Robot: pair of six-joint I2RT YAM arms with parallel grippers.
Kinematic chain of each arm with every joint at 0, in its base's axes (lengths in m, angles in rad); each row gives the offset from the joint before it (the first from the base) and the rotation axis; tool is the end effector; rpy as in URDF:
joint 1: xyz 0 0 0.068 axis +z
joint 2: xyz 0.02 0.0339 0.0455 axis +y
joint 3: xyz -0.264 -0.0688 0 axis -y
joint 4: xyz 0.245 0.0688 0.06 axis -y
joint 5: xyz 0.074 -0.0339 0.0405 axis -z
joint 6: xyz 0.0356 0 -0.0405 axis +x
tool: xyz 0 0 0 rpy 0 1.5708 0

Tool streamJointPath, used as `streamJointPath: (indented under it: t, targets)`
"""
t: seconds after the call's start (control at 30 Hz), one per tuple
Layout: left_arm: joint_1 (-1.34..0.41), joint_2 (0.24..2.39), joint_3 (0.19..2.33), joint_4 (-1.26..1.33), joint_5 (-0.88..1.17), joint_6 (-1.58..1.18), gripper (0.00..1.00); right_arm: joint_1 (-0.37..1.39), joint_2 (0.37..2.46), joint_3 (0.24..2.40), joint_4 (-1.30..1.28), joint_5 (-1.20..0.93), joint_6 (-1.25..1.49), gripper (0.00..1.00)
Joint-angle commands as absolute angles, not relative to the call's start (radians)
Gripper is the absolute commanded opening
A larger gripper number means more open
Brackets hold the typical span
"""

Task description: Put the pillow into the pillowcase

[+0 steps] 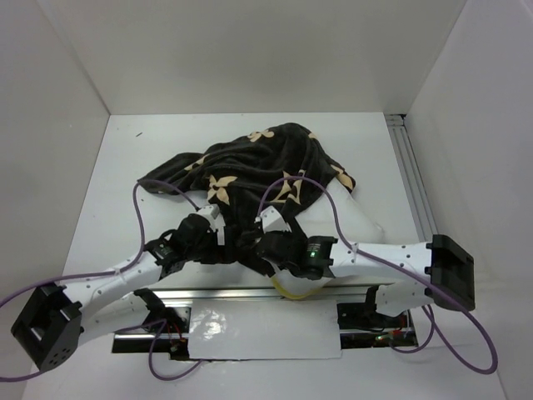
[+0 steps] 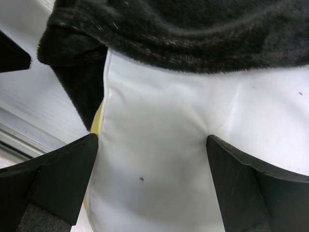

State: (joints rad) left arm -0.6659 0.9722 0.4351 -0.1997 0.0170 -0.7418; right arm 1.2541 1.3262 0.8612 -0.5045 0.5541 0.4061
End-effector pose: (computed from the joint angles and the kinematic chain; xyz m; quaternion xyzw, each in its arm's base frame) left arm 0.1519 -0.1201 0.1842 -0.0312 0.9137 -0.2680 0.3037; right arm 0.0991 0.2421 0.2274 -0.3041 0.8707 0.0339 0.3850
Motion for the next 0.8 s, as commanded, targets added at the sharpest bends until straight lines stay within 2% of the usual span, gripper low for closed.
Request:
streamJointPath:
  t: [0.0, 0.17, 0.27, 0.4, 0.43, 0.53, 0.57, 0.6, 0.63, 0.7, 0.73, 0.77]
  targets:
    - [-0.658, 1.035, 0.440, -0.031, 0.100, -0.746, 1.00, 1.259, 1.279, 0.905, -0.626, 0.578, 0.485, 1.00]
    - [-0.682, 1.123, 0.442, 0.049, 0.140, -0.723, 1.00, 1.278, 1.224, 0.851, -0.657, 0.419, 0.485, 1.00]
    - [-0.707, 1.193, 0.466, 0.049, 0.088, -0.723, 1.00, 1.287, 1.224, 0.807, -0.614, 0.352, 0.459, 1.00]
    - [-0.707, 1.284, 0.500, 0.049, 0.075, -0.723, 0.87, 1.250, 1.238, 0.788, -0.572, 0.345, 0.459, 1.00]
    - [-0.707, 1.299, 0.514, 0.049, 0.075, -0.732, 0.79, 1.218, 1.252, 0.788, -0.572, 0.354, 0.488, 1.00]
    - [-0.716, 1.350, 0.532, 0.060, 0.075, -0.741, 0.67, 1.155, 1.276, 0.767, -0.562, 0.338, 0.503, 0.99]
    - [-0.716, 1.359, 0.544, 0.069, 0.075, -0.741, 0.57, 1.108, 1.276, 0.744, -0.542, 0.312, 0.486, 0.94]
    - [-0.716, 1.368, 0.555, 0.060, 0.075, -0.741, 0.49, 1.083, 1.276, 0.735, -0.520, 0.242, 0.468, 0.85]
    - [-0.716, 1.377, 0.577, 0.048, 0.075, -0.741, 0.40, 1.063, 1.276, 0.735, -0.481, 0.212, 0.453, 0.65]
    - [-0.727, 1.390, 0.598, 0.017, 0.057, -0.741, 0.21, 1.019, 1.276, 0.723, -0.444, 0.172, 0.414, 0.49]
    - [-0.736, 1.390, 0.612, -0.010, 0.057, -0.741, 0.00, 1.019, 1.253, 0.723, -0.428, 0.161, 0.414, 0.39]
    - [-0.736, 1.373, 0.612, -0.024, 0.043, -0.741, 0.00, 1.006, 1.243, 0.723, -0.408, 0.161, 0.404, 0.25]
